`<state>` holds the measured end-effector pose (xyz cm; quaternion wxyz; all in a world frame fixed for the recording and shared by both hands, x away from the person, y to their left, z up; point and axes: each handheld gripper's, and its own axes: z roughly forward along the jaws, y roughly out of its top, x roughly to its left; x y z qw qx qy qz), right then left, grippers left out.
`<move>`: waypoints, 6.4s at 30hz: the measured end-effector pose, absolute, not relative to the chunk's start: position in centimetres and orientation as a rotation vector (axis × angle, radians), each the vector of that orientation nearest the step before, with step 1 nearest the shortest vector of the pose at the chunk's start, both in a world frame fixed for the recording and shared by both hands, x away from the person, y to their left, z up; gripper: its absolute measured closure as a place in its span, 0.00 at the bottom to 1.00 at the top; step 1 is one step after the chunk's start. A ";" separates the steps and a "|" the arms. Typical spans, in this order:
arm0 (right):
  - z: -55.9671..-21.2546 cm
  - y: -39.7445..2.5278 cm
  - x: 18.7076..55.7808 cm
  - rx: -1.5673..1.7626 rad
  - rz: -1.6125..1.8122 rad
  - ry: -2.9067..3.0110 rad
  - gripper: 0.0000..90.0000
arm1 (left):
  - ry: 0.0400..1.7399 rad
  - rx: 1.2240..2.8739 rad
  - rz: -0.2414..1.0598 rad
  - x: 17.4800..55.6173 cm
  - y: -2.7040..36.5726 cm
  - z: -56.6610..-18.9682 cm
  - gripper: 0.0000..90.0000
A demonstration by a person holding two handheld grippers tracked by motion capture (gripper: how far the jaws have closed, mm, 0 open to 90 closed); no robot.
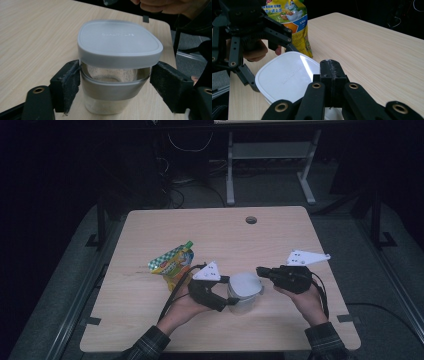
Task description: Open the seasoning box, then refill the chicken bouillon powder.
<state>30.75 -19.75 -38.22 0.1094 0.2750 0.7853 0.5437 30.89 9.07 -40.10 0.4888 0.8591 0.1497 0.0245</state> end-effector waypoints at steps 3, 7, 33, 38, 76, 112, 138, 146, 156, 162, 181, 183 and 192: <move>-38.2 -19.8 30.7 0.813 1.598 2.306 1.00 | 0.360 2.076 0.061 31.0 9.1 -39.7 0.31; -38.1 -19.9 30.7 0.811 1.596 2.302 1.00 | 0.373 2.061 0.067 31.2 9.2 -39.5 0.37; -38.7 -20.3 30.5 0.832 1.558 2.336 1.00 | 0.352 2.041 0.052 31.1 9.1 -38.0 1.00; -39.1 -20.1 30.5 0.830 1.549 2.353 1.00 | 0.347 2.034 0.049 31.1 9.1 -37.6 1.00; -40.4 -20.3 30.8 0.873 1.514 2.391 1.00 | 0.306 1.997 0.024 31.9 7.3 -36.1 1.00; -42.2 -22.4 30.4 1.002 1.394 2.303 0.71 | 0.411 2.051 0.017 31.2 11.5 -36.9 0.78; -44.4 -23.4 27.8 1.082 1.339 2.267 0.46 | 0.510 2.064 0.044 28.8 16.6 -38.7 0.62; -44.9 -23.7 26.8 1.098 1.305 2.261 0.46 | 0.562 2.071 0.061 27.5 19.1 -39.7 0.61; -45.1 -23.6 26.6 1.087 1.279 2.250 0.46 | 0.649 2.066 0.085 26.4 22.5 -40.9 0.60; -45.3 -23.6 26.6 1.079 1.273 2.257 0.46 | 0.696 2.056 0.114 26.2 24.4 -40.9 0.60; -45.4 -23.6 26.9 1.068 1.263 2.265 0.46 | 0.774 1.978 0.206 27.9 29.0 -39.4 0.55; -45.4 -23.6 26.9 1.074 1.267 2.263 0.46 | 0.770 1.970 0.208 28.3 29.2 -39.0 0.53; -45.5 -23.6 27.0 1.072 1.264 2.264 0.46 | 0.752 1.953 0.219 30.1 28.9 -37.9 0.40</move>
